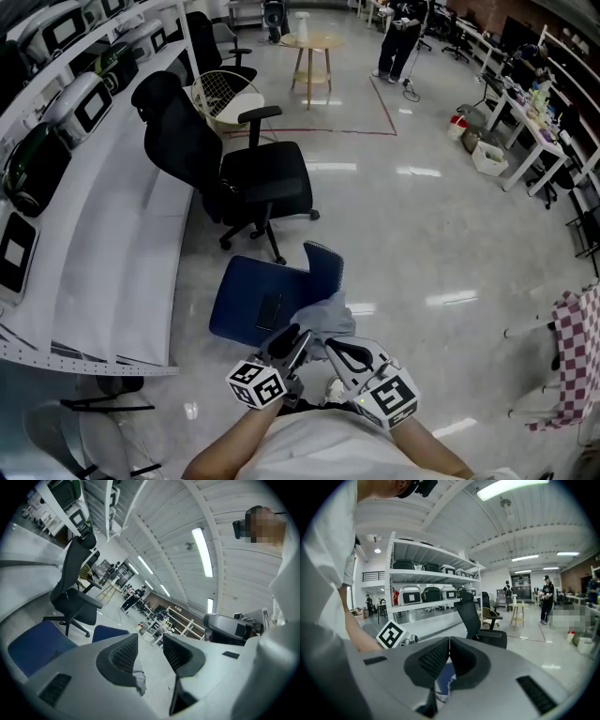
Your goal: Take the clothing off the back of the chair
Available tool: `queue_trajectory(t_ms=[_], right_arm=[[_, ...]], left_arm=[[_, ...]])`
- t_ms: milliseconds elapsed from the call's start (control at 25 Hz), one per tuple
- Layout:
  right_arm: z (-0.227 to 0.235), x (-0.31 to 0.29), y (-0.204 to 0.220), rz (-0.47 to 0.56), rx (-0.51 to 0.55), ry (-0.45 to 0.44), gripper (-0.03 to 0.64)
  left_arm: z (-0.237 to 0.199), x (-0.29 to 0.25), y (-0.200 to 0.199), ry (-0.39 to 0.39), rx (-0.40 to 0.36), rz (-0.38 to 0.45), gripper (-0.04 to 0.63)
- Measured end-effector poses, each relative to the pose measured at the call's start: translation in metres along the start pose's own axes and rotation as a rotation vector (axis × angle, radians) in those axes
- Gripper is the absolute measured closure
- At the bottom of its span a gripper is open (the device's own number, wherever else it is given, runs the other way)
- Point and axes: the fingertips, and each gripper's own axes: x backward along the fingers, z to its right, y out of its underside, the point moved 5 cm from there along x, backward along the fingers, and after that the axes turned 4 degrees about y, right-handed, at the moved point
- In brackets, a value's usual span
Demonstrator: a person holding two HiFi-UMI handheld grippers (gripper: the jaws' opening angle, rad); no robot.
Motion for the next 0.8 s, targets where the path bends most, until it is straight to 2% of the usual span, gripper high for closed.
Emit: queue_trajectory(t_ms=[200,480,800], right_arm=[[-0.004,0.0,0.004,-0.027,-0.008,0.027,0.6],[-0.007,0.004,0.009,-0.046,-0.023,0.065,0.6],[0.001,0.014,0.018,-0.057,-0.059,0.142,0.6]], left_arm=[[-0.011,-0.001,0.009,0.003,0.015,-0.041,0.396],[-0.028,-0.006,0.026,-0.001,0.023,-0.107,0.359],[-0.051,-0.02,0.04,0.004,0.026,-0.192,0.296]])
